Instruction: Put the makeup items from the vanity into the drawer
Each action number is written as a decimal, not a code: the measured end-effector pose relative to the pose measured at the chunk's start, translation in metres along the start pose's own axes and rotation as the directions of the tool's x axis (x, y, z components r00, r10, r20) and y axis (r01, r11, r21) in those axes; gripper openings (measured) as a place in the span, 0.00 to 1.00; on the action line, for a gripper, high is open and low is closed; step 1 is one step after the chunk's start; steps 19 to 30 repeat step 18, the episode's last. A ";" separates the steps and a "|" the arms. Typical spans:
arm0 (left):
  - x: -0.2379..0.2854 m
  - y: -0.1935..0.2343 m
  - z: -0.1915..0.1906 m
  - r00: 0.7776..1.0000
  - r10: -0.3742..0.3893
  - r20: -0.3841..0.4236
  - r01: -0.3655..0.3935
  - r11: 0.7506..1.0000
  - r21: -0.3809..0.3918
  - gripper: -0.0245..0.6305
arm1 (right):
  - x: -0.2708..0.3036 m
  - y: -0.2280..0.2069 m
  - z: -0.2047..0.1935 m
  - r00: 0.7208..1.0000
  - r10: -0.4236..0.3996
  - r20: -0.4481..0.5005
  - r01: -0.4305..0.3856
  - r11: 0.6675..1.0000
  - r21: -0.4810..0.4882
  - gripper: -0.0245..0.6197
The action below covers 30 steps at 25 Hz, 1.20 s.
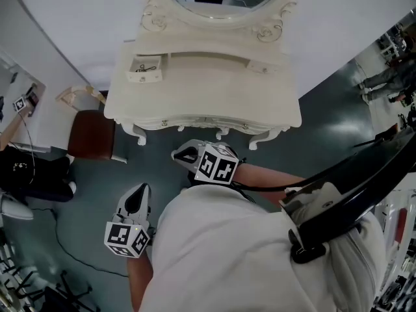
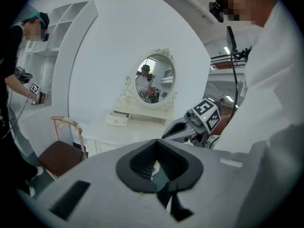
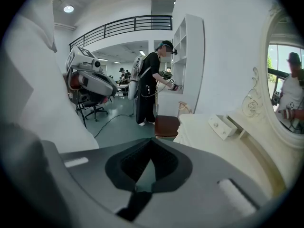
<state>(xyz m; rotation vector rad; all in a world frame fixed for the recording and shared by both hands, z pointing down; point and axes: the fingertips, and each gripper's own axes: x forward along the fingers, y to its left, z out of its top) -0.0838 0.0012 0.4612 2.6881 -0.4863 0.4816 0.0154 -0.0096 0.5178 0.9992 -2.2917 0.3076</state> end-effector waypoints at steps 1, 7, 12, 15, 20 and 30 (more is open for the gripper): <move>0.000 0.001 0.000 1.000 0.000 0.001 0.000 1.000 -0.001 0.04 | 0.001 0.000 0.000 1.000 0.001 -0.001 -0.001 1.000 0.000 0.04; -0.001 0.002 0.001 1.000 -0.005 0.002 0.005 1.000 0.000 0.04 | 0.003 0.004 0.002 1.000 0.005 -0.002 -0.005 1.000 -0.003 0.04; -0.004 0.003 -0.001 1.000 -0.002 0.002 0.002 1.000 -0.004 0.04 | 0.003 0.005 0.002 1.000 0.004 -0.004 -0.004 1.000 -0.007 0.04; -0.007 0.002 -0.001 1.000 0.001 0.002 -0.001 1.000 -0.003 0.04 | 0.003 0.008 0.004 1.000 0.005 -0.001 -0.005 1.000 -0.008 0.04; -0.012 0.000 -0.002 1.000 0.004 -0.001 -0.004 1.000 -0.004 0.04 | 0.003 0.013 0.005 1.000 0.012 -0.002 -0.012 1.000 -0.007 0.04; -0.012 0.000 -0.002 1.000 0.004 -0.001 -0.004 1.000 -0.004 0.04 | 0.003 0.013 0.005 1.000 0.012 -0.002 -0.012 1.000 -0.007 0.04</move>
